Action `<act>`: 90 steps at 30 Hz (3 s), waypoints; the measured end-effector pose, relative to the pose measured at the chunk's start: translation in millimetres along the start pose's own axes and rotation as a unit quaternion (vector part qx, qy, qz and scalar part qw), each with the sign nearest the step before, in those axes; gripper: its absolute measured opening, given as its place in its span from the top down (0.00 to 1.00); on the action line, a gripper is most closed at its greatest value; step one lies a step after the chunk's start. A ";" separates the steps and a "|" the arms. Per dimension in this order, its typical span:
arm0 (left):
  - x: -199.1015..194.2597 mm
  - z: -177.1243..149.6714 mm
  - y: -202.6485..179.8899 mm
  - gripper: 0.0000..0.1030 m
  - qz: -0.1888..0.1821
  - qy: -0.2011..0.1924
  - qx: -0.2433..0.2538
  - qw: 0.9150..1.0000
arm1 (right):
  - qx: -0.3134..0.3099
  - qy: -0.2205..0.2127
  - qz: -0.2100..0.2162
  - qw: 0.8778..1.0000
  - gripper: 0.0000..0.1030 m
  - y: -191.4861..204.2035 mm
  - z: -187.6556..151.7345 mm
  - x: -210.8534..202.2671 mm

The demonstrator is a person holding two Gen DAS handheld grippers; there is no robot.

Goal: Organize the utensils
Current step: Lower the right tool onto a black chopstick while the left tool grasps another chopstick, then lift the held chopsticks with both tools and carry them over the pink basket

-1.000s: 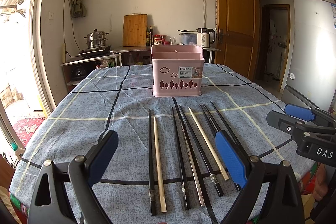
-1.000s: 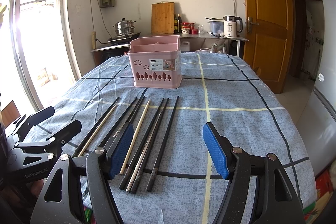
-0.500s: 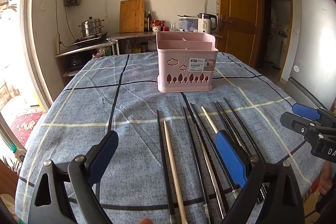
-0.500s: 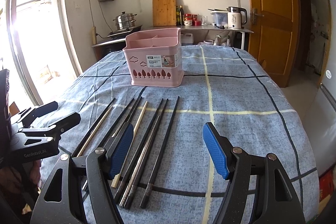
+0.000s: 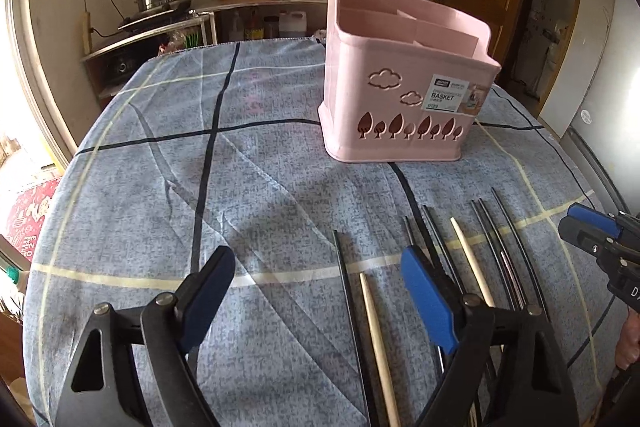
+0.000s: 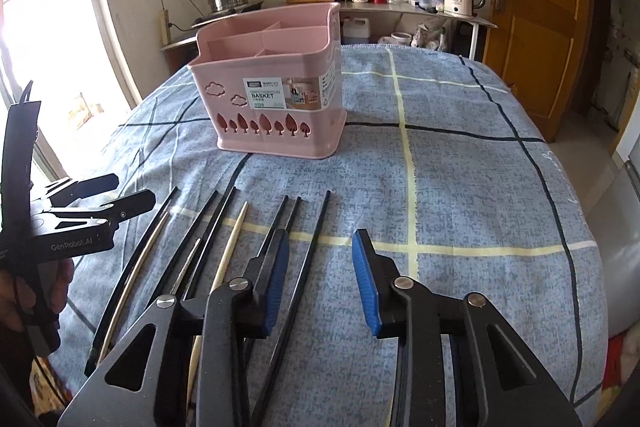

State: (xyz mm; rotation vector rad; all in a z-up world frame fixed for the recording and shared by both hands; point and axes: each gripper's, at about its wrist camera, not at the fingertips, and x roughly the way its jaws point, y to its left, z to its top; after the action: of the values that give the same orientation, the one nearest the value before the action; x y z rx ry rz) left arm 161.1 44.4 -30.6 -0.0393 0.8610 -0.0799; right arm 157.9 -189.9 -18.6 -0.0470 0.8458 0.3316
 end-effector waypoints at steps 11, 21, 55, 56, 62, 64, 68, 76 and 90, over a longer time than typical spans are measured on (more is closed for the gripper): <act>23.3 2.3 2.5 0.38 -0.001 0.034 -0.001 0.999 | -0.002 0.059 0.006 0.998 0.81 -3.3 9.9 47.8; 31.6 9.1 -11.1 0.65 0.019 0.046 0.041 0.998 | -0.012 0.073 -0.001 0.997 0.83 1.6 13.8 61.4; -77.7 50.9 -11.4 0.95 -0.042 -0.054 0.043 0.997 | -0.022 -0.042 0.038 0.998 0.95 2.5 56.1 -34.7; -84.4 53.2 -10.1 0.95 -0.043 -0.061 0.042 0.996 | -0.023 -0.050 0.038 0.998 0.95 2.6 57.8 -40.5; -120.3 63.8 -2.7 0.95 -0.043 -0.100 0.037 0.993 | -0.024 -0.094 0.039 0.995 0.96 3.6 66.5 -76.0; -128.9 66.6 -1.7 0.95 -0.043 -0.110 0.037 0.992 | -0.025 -0.104 0.039 0.994 0.96 3.0 68.3 -84.4; -141.7 72.1 -0.3 0.95 -0.045 -0.126 0.037 0.990 | -0.028 -0.120 0.037 0.992 0.96 3.1 71.7 -96.8; -151.3 83.6 3.0 0.96 -0.048 -0.139 0.035 0.989 | -0.031 -0.140 0.040 0.989 0.96 1.9 81.5 -108.7; -156.8 140.7 -0.6 0.96 -0.068 -0.142 0.028 0.987 | -0.040 -0.170 0.057 0.983 0.96 6.0 123.0 -117.4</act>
State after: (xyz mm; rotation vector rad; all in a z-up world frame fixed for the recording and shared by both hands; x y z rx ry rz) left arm 166.1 57.6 179.7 -0.0550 0.5690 -0.2205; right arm 173.2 -194.7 150.8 -0.0162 0.4978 0.4678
